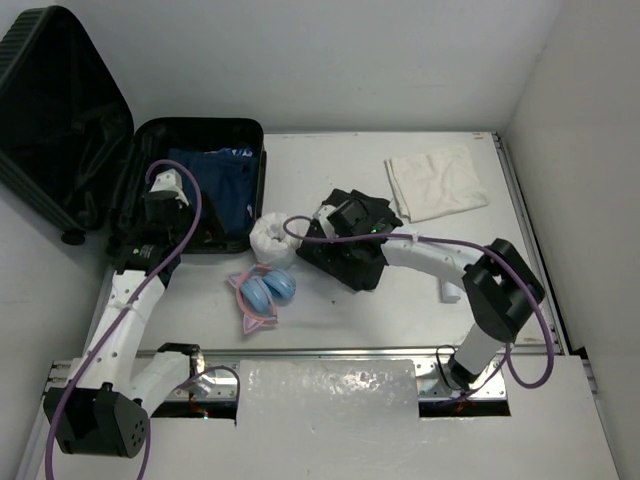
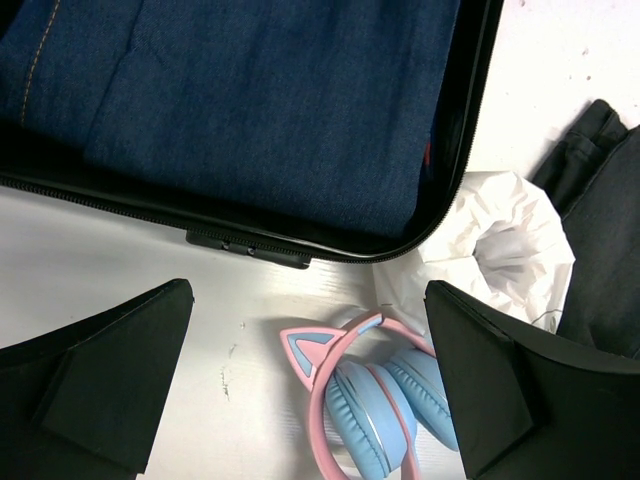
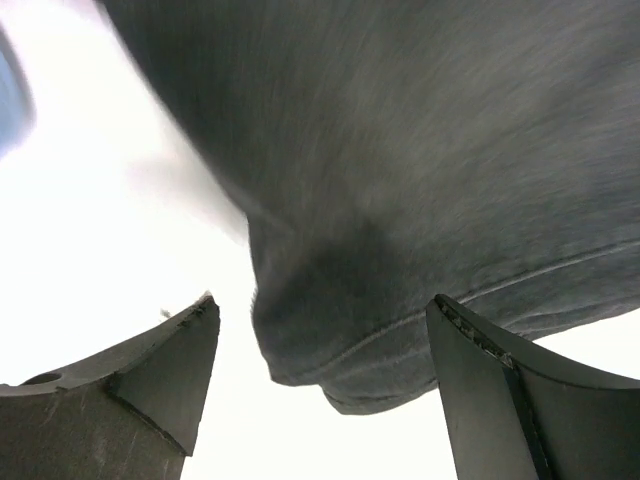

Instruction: Pack the luggage

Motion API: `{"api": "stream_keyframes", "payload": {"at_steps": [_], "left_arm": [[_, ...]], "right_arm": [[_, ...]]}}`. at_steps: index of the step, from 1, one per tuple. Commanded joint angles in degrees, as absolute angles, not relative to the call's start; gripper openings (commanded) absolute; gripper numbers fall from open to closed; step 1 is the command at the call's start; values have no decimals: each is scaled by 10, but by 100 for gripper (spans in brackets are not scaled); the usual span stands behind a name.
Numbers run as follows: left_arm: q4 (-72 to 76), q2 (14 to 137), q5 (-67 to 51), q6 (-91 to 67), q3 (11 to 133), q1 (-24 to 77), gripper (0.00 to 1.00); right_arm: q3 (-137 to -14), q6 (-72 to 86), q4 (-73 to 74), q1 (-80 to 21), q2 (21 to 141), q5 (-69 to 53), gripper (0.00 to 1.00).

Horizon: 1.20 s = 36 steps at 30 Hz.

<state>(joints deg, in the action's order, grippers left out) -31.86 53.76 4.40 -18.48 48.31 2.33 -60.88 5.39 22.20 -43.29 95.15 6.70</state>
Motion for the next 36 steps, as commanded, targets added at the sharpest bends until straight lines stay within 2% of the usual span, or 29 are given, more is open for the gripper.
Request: {"api": "stream_keyframes", "payload": {"at_steps": [1, 5, 8, 12, 14, 17, 20, 23, 28, 32, 36], "left_arm": [[-286, 525, 35, -179, 483, 28, 100], [-285, 527, 21, -179, 483, 28, 100], [-287, 525, 21, -185, 484, 27, 100], [-306, 518, 49, -215, 495, 28, 100], [-309, 504, 40, -237, 497, 29, 100], [-306, 497, 8, -265, 506, 32, 100], [-293, 488, -24, -312, 506, 52, 100], [-270, 475, -5, -388, 499, 102, 100], [-208, 490, 117, -545, 485, 267, 100], [-159, 627, 178, -605, 529, 415, 100], [-143, 759, 180, -663, 595, 446, 100]], "right_arm": [[-600, -61, 266, -435, 977, 60, 79], [-608, -109, 290, -436, 1035, 47, 79], [-608, -105, 281, -436, 1082, 86, 74], [-605, -100, 260, -436, 1103, 84, 24], [-587, -91, 247, -435, 1085, 74, 17], [-551, -68, 194, -427, 1022, 19, 0], [-530, 49, 151, -383, 948, -45, 0], [-505, 130, 122, -315, 901, -123, 0], [-481, 192, 87, -293, 826, -139, 0], [-470, 191, 85, -294, 802, -145, 0], [-442, 196, 55, -294, 775, -158, 0]]}}
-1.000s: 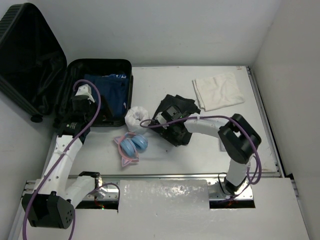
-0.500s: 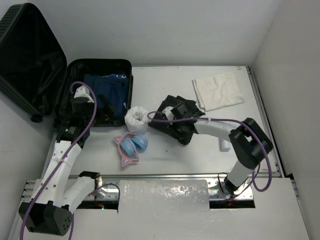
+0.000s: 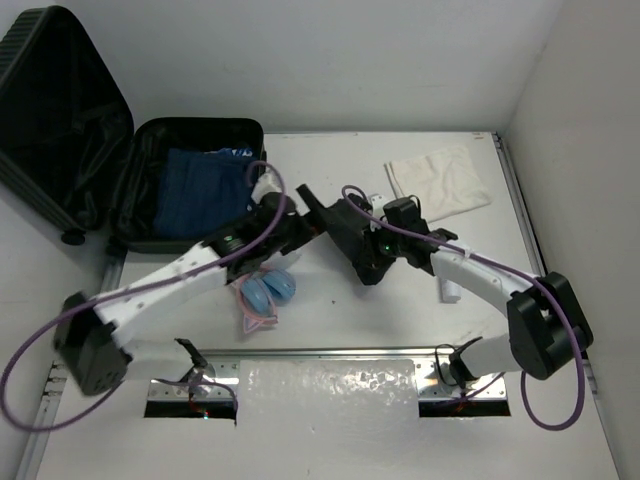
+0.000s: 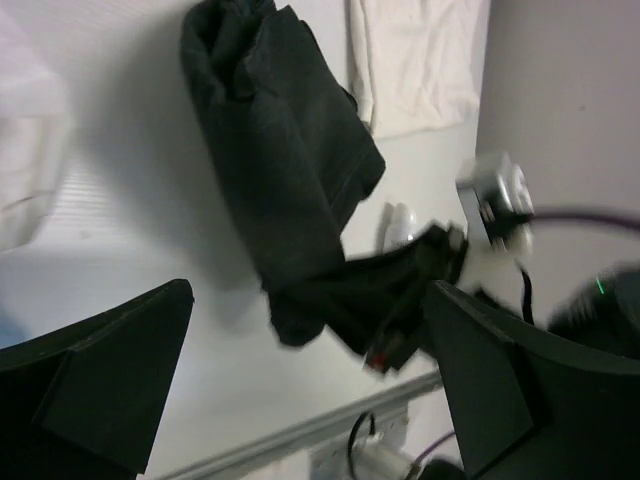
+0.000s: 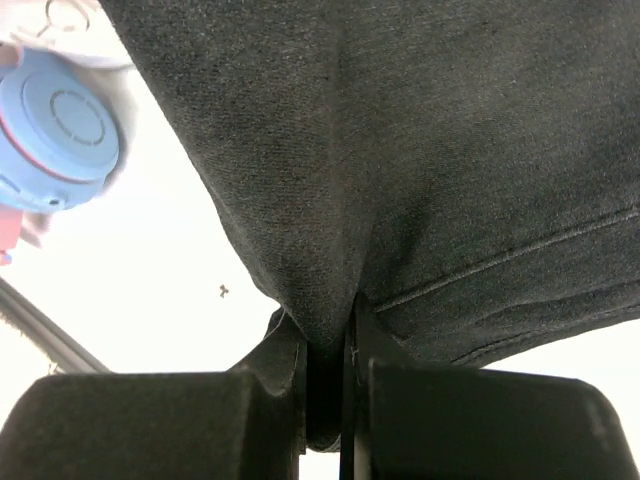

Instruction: Pack the luggage

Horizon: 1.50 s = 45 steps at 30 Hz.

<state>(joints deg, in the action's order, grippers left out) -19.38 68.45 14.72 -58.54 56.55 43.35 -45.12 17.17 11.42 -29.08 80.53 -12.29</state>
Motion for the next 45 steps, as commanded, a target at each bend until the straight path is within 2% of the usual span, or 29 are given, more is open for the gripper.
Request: {"api": "stream_keyframes", "payload": {"at_steps": [1, 5, 19, 21, 22, 23, 24, 25, 26, 27, 28, 29, 30, 32, 34, 35, 39, 45], "left_arm": [[-130, 776, 178, -671, 596, 446, 100], [-115, 879, 171, -686, 643, 451, 100], [-111, 1011, 131, -715, 706, 487, 98], [-103, 1014, 130, -718, 699, 487, 86], [-95, 1012, 131, -717, 687, 487, 56], [-91, 1009, 134, -718, 683, 487, 31], [-91, 1003, 138, -715, 681, 486, 7], [-91, 1001, 142, -708, 684, 485, 0], [-97, 1000, 144, -700, 689, 483, 0], [-98, 1000, 144, -677, 696, 476, 0], [-97, 1001, 132, -661, 710, 471, 0], [-82, 1003, 121, -640, 719, 461, 0], [-79, 1006, 107, -595, 742, 456, 0], [-91, 1026, 56, -534, 785, 443, 0], [-153, 1048, 51, -439, 895, 440, 0], [-218, 1069, 68, -379, 975, 438, 0], [-350, 1093, 161, -275, 1122, 417, 0], [-324, 1030, 142, -226, 1125, 267, 0]], "right_arm": [[-434, 193, 52, -293, 766, -161, 0], [-418, 183, 37, -293, 746, -174, 0], [-399, 179, 4, -300, 737, -186, 0], [-397, 184, 4, -299, 730, -176, 0], [-398, 185, 4, -299, 726, -167, 0], [-399, 186, 5, -299, 723, -167, 2], [-397, 187, 6, -299, 720, -170, 14], [-391, 190, 6, -300, 714, -170, 24], [-387, 200, 4, -299, 695, -172, 32], [-381, 204, 4, -300, 683, -172, 46], [-375, 208, 4, -299, 668, -171, 62], [-371, 211, 22, -299, 634, -161, 85], [-369, 211, 31, -298, 614, -157, 98], [-372, 211, 74, -297, 573, -124, 99], [-387, 209, 103, -297, 517, -99, 99], [-393, 208, 132, -296, 487, -67, 99], [-429, 192, 186, -294, 453, -15, 99], [-416, 169, 200, -294, 456, -2, 99]]}}
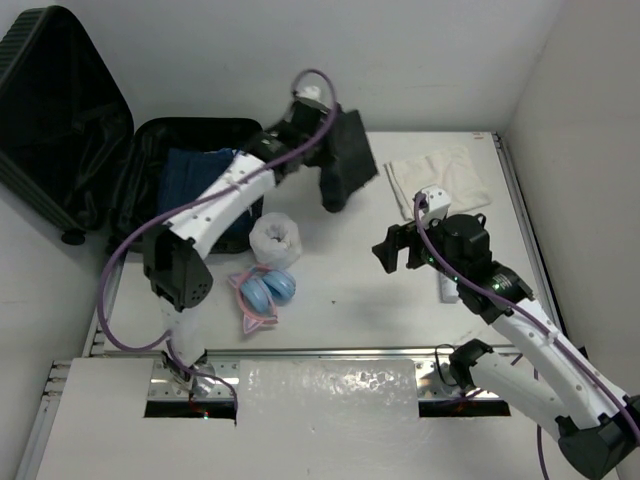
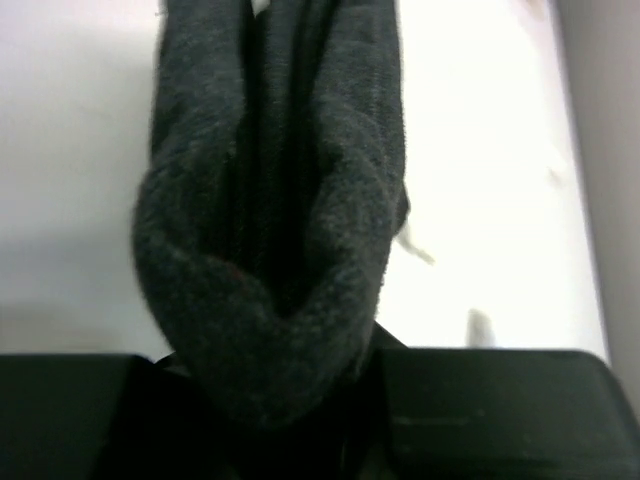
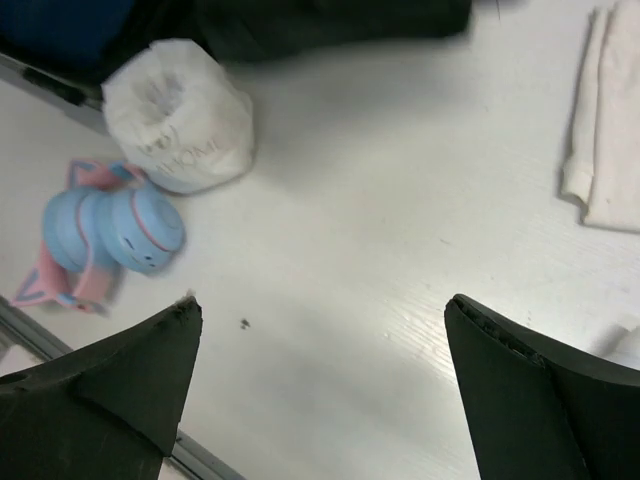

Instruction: Pack the luggage

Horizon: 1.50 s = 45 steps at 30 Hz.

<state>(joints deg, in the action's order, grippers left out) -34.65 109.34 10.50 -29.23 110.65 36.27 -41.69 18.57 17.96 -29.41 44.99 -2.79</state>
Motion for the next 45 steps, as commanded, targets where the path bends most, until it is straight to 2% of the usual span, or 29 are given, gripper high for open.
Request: {"api": "stream_keyframes", "payload": {"at_steps": [1, 4, 7, 10, 11, 14, 19, 23, 26, 33, 36, 38, 40, 41, 44, 45], "left_arm": [[-315, 1022, 135, -227, 1119, 245, 0], [-301, 999, 107, -254, 1099, 146, 0], [-245, 949, 69, -311, 1018, 17, 0], [-174, 906, 38, -400, 886, -69, 0], [-151, 898, 7, -437, 818, -86, 0], [-99, 889, -42, -505, 716, -126, 0], [-34, 883, -89, -569, 625, -139, 0], [-20, 892, -117, -576, 643, -140, 0], [-21, 909, -144, -560, 706, -140, 0], [-129, 1039, -212, -516, 1029, -139, 0], [-169, 1068, -242, -491, 1080, -139, 0], [-183, 1063, -260, -474, 1060, -139, 0], [-180, 1025, -263, -456, 965, -138, 0], [-131, 982, -263, -458, 865, -139, 0], [-49, 912, -257, -489, 706, -139, 0], [-52, 900, -236, -477, 687, -139, 0]], "right_arm": [[-411, 167, 197, -294, 461, -2, 99], [-399, 162, 180, -294, 470, -5, 99], [-395, 159, 168, -294, 481, -8, 99], [-393, 162, 160, -294, 485, -18, 99], [-393, 163, 157, -294, 485, -18, 99], [-394, 166, 153, -294, 486, -24, 99], [-400, 166, 159, -294, 487, -26, 99], [-401, 162, 165, -294, 485, -24, 99], [-398, 160, 165, -294, 483, -22, 99], [-399, 155, 165, -294, 485, -20, 99], [-396, 151, 164, -294, 487, -18, 99], [-391, 153, 162, -294, 489, -19, 99], [-387, 153, 156, -294, 492, -28, 99], [-386, 155, 153, -294, 495, -31, 99], [-381, 156, 149, -294, 500, -38, 99], [-381, 156, 149, -294, 501, -39, 99]]}}
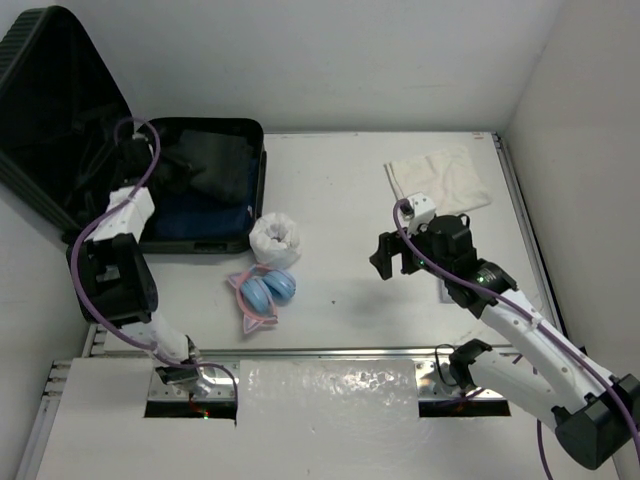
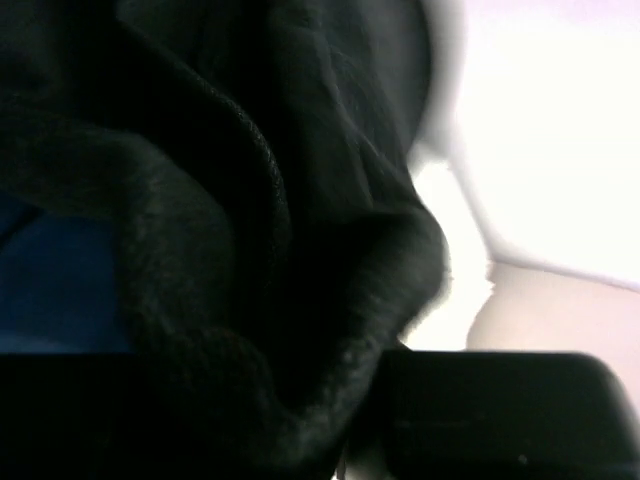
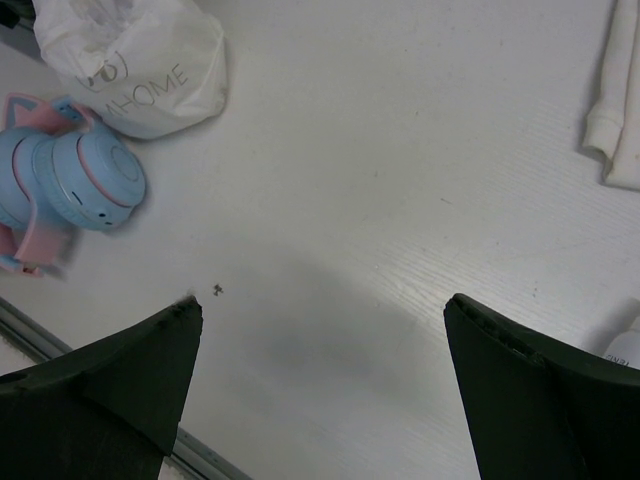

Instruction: Pack the luggage

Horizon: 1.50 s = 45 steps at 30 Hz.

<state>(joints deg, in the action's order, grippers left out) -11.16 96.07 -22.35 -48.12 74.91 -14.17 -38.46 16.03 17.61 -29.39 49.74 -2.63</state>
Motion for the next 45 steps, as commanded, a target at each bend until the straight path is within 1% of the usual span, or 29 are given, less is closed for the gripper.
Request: {"api": "stream_keyframes", "payload": {"at_steps": [1, 3, 8, 13, 17, 18, 19, 20, 21, 22, 23, 24, 25, 29, 31, 34, 37, 38, 39, 40, 41, 42, 43, 44, 45], "left_arm": [[-60, 885, -225, -468, 669, -139, 0], [-75, 874, -199, -446, 635, -141, 0], [-86, 816, -181, -432, 563, -139, 0], [-118, 765, -151, -403, 532, -140, 0], [-121, 754, -155, -395, 510, -139, 0], [-129, 755, -149, -392, 503, -139, 2], [-133, 755, -143, -389, 499, -139, 7], [-133, 754, -131, -388, 494, -140, 15], [-139, 756, -121, -388, 490, -140, 38], [-153, 758, -109, -387, 495, -141, 56], [-167, 760, -81, -385, 502, -141, 71], [-194, 760, -66, -385, 521, -142, 94], [-213, 759, -46, -380, 536, -141, 98], [-304, 741, 70, -362, 633, -141, 100], [-337, 695, 108, -349, 682, -138, 100], [-328, 658, 116, -319, 692, -137, 100], [-278, 632, 80, -299, 682, -132, 100], [-232, 641, 32, -300, 674, -132, 99], [-216, 654, 9, -314, 672, -131, 94], [-200, 674, -19, -321, 676, -129, 92], [-181, 727, -66, -336, 692, -122, 87], [-175, 756, -87, -340, 703, -117, 84], [-164, 788, -120, -344, 714, -109, 82], [-161, 851, -130, -346, 727, -96, 80], [-171, 882, -130, -345, 765, -88, 77]], "right_arm": [[-379, 158, 149, -294, 501, -43, 99], [-374, 158, 149, -294, 497, -43, 99], [-373, 159, 142, -294, 500, -47, 99], [-374, 169, 126, -294, 513, -65, 99], [-375, 174, 119, -294, 521, -76, 99], [-375, 175, 118, -294, 522, -78, 99], [-376, 176, 118, -294, 523, -81, 99], [-376, 176, 118, -294, 523, -84, 99], [-376, 172, 119, -294, 523, -85, 99], [-377, 171, 121, -294, 524, -84, 99], [-378, 170, 123, -294, 525, -85, 99], [-379, 166, 127, -294, 526, -86, 99], [-379, 164, 130, -294, 528, -86, 99], [-383, 154, 142, -294, 534, -83, 99], [-384, 151, 149, -294, 537, -75, 99], [-386, 151, 147, -294, 542, -73, 99], [-392, 153, 143, -294, 550, -70, 99], [-398, 152, 142, -294, 562, -67, 99], [-403, 155, 137, -294, 569, -61, 99], [-407, 156, 133, -294, 577, -55, 99], [-416, 158, 123, -294, 597, -54, 99], [-421, 156, 120, -294, 609, -54, 99], [-428, 156, 118, -294, 620, -54, 99], [-440, 155, 116, -294, 642, -60, 99], [-446, 154, 112, -294, 653, -64, 99]]}}
